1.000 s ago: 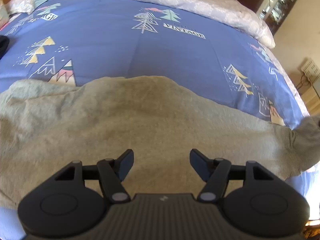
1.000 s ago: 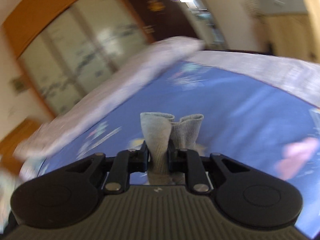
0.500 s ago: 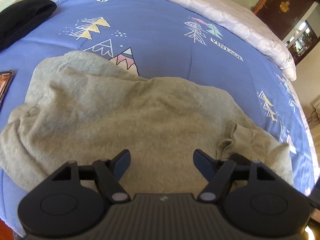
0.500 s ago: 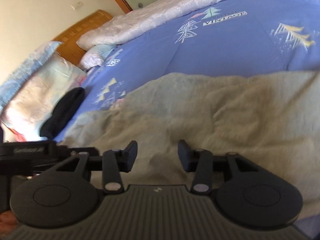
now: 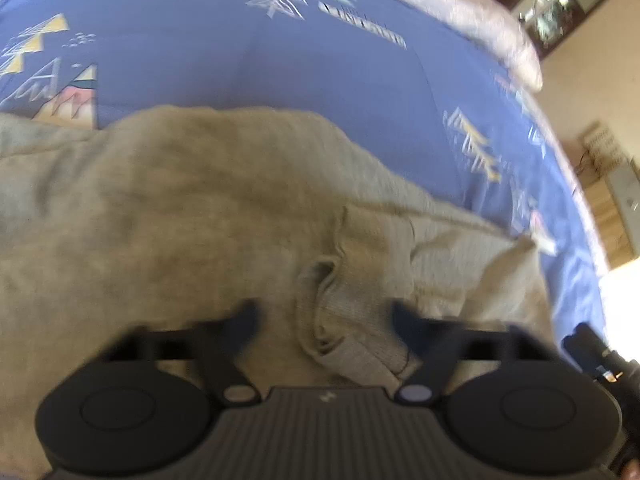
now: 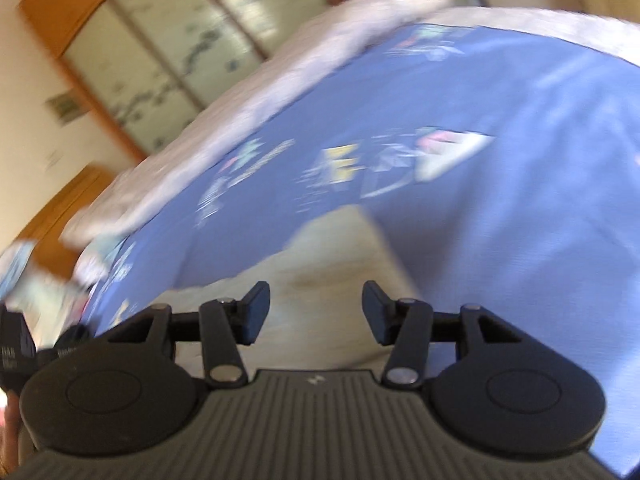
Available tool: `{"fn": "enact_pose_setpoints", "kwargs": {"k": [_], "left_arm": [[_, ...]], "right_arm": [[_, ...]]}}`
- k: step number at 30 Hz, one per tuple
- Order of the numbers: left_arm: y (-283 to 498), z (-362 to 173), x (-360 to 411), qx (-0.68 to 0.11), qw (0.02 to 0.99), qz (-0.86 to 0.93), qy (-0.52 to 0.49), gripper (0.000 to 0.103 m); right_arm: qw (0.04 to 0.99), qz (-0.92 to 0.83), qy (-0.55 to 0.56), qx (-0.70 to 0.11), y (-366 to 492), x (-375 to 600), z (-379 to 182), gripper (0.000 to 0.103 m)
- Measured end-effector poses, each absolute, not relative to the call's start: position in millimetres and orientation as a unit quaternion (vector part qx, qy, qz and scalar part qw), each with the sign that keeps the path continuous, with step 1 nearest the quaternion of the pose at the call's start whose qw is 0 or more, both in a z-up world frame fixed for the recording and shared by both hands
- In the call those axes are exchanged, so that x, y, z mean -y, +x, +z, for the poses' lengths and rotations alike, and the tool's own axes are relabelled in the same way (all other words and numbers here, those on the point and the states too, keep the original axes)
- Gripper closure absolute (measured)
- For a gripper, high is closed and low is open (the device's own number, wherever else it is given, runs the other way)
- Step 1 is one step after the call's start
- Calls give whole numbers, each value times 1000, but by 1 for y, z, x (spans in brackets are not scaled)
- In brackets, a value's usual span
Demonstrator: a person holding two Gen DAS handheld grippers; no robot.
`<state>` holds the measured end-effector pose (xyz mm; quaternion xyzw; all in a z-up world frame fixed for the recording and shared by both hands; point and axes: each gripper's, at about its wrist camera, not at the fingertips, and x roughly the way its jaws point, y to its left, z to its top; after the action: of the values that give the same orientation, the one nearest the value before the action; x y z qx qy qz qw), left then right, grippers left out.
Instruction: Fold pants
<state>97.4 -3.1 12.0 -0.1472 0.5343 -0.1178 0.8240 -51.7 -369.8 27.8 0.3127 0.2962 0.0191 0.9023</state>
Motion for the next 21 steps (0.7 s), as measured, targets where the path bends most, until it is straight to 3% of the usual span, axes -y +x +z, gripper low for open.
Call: {"fn": "enact_pose_setpoints", "kwargs": {"k": [1, 3, 12, 17, 21], "left_arm": [[96, 13, 10, -528, 832, -116, -129, 86], [91, 20, 16, -514, 844, -107, -106, 96], [81, 53, -27, -455, 882, -67, -107, 96], [79, 35, -31, -491, 863, -50, -114, 83], [66, 52, -40, -462, 873, -58, -144, 83]], "right_arm": [[901, 11, 317, -297, -52, 373, 24, 49], [897, 0, 322, -303, -50, 378, 19, 49], [904, 39, 295, -306, -49, 352, 20, 50], [906, 46, 232, -352, -37, 325, 15, 50], [908, 52, 236, -342, -40, 326, 22, 50]]}}
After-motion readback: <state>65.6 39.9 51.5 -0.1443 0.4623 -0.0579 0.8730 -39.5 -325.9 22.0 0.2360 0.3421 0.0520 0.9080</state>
